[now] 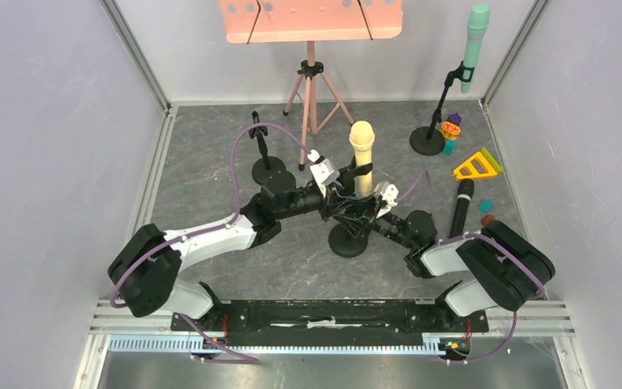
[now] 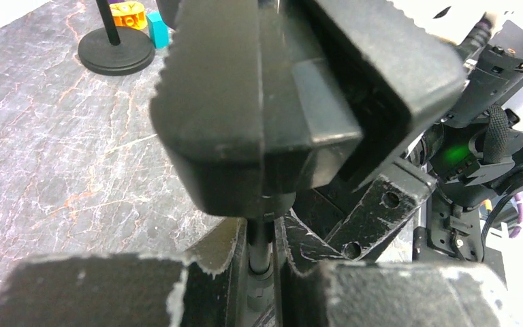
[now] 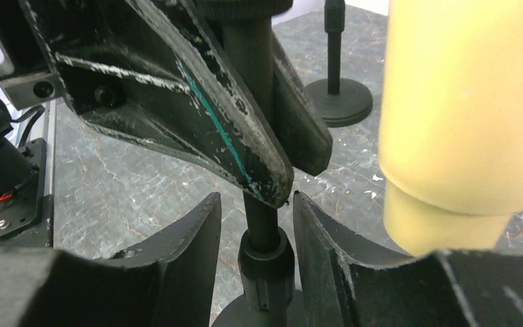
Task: Remove the microphone from the stand
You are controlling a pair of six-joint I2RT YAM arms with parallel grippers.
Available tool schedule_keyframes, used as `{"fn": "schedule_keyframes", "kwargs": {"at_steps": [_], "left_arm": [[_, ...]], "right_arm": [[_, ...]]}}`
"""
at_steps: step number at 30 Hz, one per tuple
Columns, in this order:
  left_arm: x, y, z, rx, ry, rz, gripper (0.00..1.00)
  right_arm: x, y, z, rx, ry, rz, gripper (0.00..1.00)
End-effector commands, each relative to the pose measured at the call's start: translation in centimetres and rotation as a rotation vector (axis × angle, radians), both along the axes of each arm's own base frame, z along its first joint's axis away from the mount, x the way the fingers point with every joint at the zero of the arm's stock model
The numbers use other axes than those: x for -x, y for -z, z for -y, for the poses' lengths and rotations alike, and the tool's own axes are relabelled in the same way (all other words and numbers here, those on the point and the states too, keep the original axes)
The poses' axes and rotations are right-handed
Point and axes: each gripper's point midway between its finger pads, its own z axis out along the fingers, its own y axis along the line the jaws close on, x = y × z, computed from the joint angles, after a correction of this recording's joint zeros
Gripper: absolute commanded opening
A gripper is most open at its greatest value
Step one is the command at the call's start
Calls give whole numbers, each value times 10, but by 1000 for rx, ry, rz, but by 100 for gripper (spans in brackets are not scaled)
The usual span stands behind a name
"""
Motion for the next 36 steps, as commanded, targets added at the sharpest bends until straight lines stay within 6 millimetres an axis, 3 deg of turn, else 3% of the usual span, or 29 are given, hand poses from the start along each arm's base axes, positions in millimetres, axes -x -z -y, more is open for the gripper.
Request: {"fn": "schedule_keyframes", "kwargs": {"at_steps": [1,4,7,11,15,20,23,26,31,33,36], "left_arm": [[1,-3,-6,-22,-2,79,2],[1,-3,-9,-25,-8,86,2],[1,-2,-10,-28,-14,85,2],[-1,-2,-11,-29,-29,83,2],[-4,-2,-13,-32,-55,81,2],[-10,0,-17,-33,-114,76,2],[-12,-2,-18,-19,-143,70,2],[-13,-3,-18,-14,-159,62,2],[-12,-1,-19,-21,-164,60,2],[-12,-2,-19,-25,-161,62,2],[-11,-1,-21,-39,-159,65,2]], "right_arm": [[2,10,-6,47,-50,-6,49],[7,14,0,48,-36,2,55],[6,16,3,55,-20,12,49],[5,8,2,16,-15,17,28],[1,3,7,-13,44,27,14],[-11,5,27,-2,298,38,0],[-20,9,41,19,510,17,0],[-17,5,38,2,618,11,0],[-9,1,5,21,564,41,1],[-5,1,1,27,527,58,9],[2,6,2,22,418,43,37]]}}
